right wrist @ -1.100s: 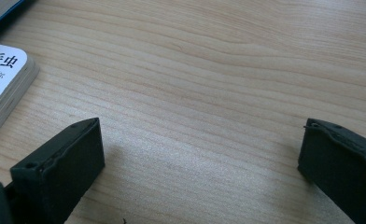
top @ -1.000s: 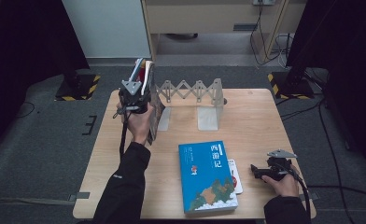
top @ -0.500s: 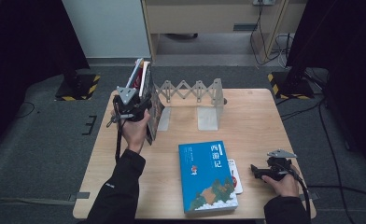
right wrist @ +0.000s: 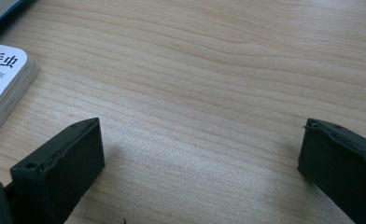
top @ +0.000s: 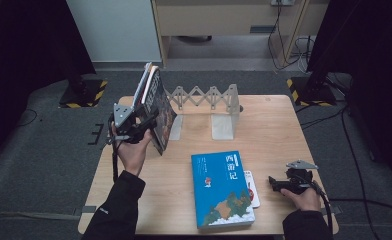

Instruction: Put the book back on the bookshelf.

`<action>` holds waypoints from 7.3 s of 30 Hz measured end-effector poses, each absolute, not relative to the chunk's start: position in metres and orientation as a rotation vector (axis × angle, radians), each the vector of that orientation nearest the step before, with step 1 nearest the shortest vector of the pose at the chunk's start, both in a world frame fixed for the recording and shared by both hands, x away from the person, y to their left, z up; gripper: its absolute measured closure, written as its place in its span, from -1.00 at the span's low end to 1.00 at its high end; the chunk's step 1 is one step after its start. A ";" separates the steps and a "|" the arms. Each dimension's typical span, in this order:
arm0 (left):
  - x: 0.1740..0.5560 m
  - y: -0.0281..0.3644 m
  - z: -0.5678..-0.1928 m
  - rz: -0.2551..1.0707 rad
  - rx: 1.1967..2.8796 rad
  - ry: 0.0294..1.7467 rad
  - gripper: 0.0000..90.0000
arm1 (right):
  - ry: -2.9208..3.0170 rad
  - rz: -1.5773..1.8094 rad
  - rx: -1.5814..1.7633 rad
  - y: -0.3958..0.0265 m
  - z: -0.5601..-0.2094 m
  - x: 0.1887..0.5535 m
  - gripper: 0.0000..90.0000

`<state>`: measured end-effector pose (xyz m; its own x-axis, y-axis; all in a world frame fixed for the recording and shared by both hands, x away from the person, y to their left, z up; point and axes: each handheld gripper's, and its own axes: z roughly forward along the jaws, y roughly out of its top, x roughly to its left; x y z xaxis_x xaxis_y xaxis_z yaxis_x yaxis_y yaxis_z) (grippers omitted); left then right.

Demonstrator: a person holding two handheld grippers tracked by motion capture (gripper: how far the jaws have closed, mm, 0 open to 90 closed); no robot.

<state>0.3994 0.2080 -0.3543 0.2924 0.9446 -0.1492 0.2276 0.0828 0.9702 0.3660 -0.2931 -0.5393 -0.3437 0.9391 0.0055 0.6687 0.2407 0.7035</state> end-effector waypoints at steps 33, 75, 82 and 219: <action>0.370 0.197 -0.437 0.515 1.641 1.165 -0.19 | 2.103 0.839 1.499 -0.293 -0.537 0.370 -0.98; 0.379 0.135 -0.509 0.244 1.892 1.148 -0.31 | 2.257 1.176 1.423 -0.229 -0.490 0.354 -0.72; 0.382 0.133 -0.514 0.211 1.867 1.150 -0.44 | 2.305 1.160 1.422 -0.215 -0.496 0.352 -0.73; 0.394 0.107 -0.522 -0.368 1.760 1.126 -0.01 | 2.483 1.298 1.400 -0.173 -0.515 0.357 -0.87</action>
<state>0.3942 0.1073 -0.5217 0.5252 0.5225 -0.6717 0.8185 -0.0942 0.5667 0.3569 -0.1733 -0.5153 -0.6004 0.7123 0.3635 0.7050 0.2569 0.6611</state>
